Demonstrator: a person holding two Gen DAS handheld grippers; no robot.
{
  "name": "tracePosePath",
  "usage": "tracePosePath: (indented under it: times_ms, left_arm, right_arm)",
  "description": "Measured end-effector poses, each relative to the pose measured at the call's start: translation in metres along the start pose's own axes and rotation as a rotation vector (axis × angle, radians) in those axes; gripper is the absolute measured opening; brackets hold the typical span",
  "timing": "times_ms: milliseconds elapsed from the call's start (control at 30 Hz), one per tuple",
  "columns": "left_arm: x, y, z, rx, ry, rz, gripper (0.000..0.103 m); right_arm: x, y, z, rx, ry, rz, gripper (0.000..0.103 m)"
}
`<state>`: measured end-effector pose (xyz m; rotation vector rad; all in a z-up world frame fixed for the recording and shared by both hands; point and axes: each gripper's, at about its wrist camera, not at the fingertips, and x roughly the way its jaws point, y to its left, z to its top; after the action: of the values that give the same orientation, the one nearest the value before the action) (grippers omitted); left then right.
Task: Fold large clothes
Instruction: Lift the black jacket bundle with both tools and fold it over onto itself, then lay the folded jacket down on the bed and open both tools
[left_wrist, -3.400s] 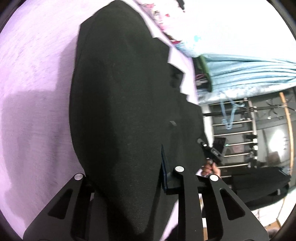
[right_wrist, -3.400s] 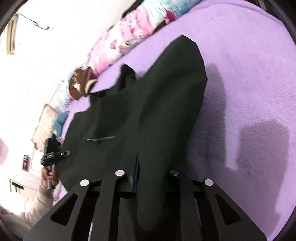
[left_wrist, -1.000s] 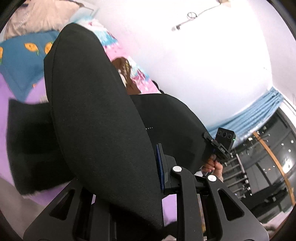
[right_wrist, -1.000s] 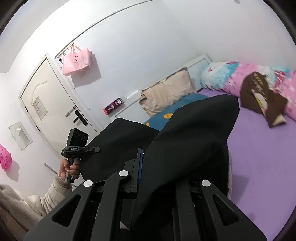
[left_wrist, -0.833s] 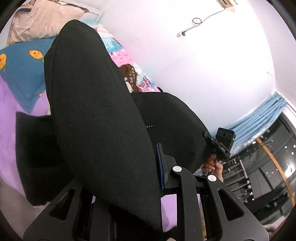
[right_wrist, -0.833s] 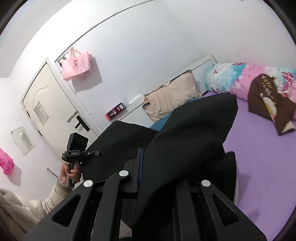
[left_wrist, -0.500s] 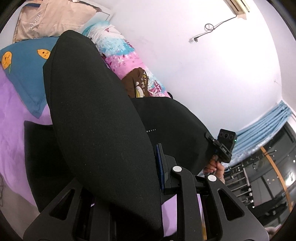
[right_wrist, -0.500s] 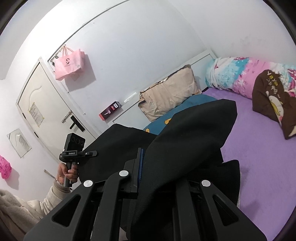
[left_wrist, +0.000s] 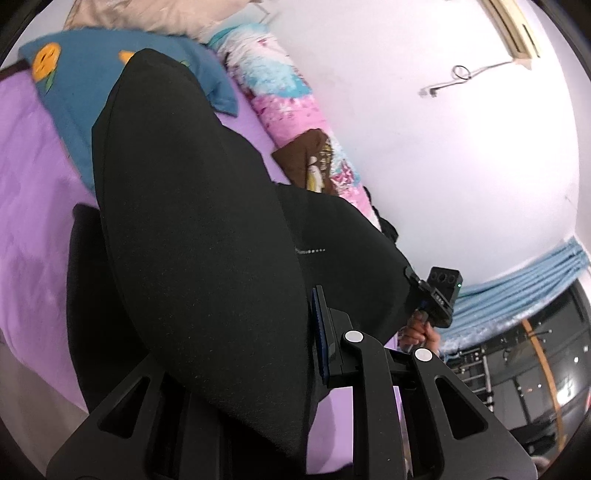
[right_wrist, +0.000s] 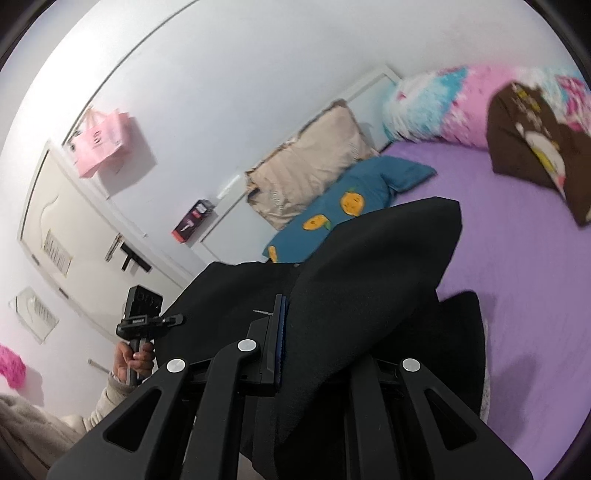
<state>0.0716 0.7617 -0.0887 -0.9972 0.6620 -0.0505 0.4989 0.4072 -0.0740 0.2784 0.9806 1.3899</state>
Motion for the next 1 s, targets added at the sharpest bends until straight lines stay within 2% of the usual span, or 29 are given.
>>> tracePosePath:
  times_ms: [167,367,467,633,800,833,867,933,967,1000]
  left_arm:
    - [0.012,0.050,-0.008,-0.085,0.016,0.065,0.020]
    - [0.021,0.092,-0.020,-0.116,0.030,0.132,0.024]
    - [0.021,0.109,-0.023,-0.126,0.018,0.148,0.029]
    - [0.016,0.131,-0.024,-0.134,0.005,0.153,0.032]
    - [0.005,0.146,-0.028,-0.151,-0.015,0.165,0.035]
    - [0.001,0.152,-0.030,-0.163,-0.024,0.171,0.037]
    - [-0.002,0.158,-0.031,-0.169,-0.028,0.177,0.040]
    - [-0.011,0.166,-0.034,-0.182,-0.046,0.196,0.043]
    - [-0.013,0.166,-0.033,-0.185,-0.053,0.207,0.043]
    - [-0.016,0.169,-0.034,-0.189,-0.061,0.220,0.043]
  right_arm:
    - [0.020,-0.058,-0.017,0.108,0.030,-0.058,0.009]
    - [0.039,-0.113,-0.042,0.211,0.033,-0.098,0.009]
    - [0.049,-0.124,-0.046,0.227,0.019,-0.099,0.010]
    - [0.061,-0.135,-0.047,0.229,0.025,-0.128,0.012]
    - [0.070,-0.148,-0.051,0.252,0.032,-0.177,0.031]
    - [0.072,-0.151,-0.052,0.257,0.036,-0.190,0.038]
    - [0.075,-0.155,-0.054,0.263,0.043,-0.208,0.040]
    - [0.076,-0.162,-0.058,0.280,0.049,-0.253,0.057]
    - [0.074,-0.167,-0.061,0.307,0.045,-0.271,0.070]
    - [0.073,-0.168,-0.063,0.318,0.042,-0.275,0.072]
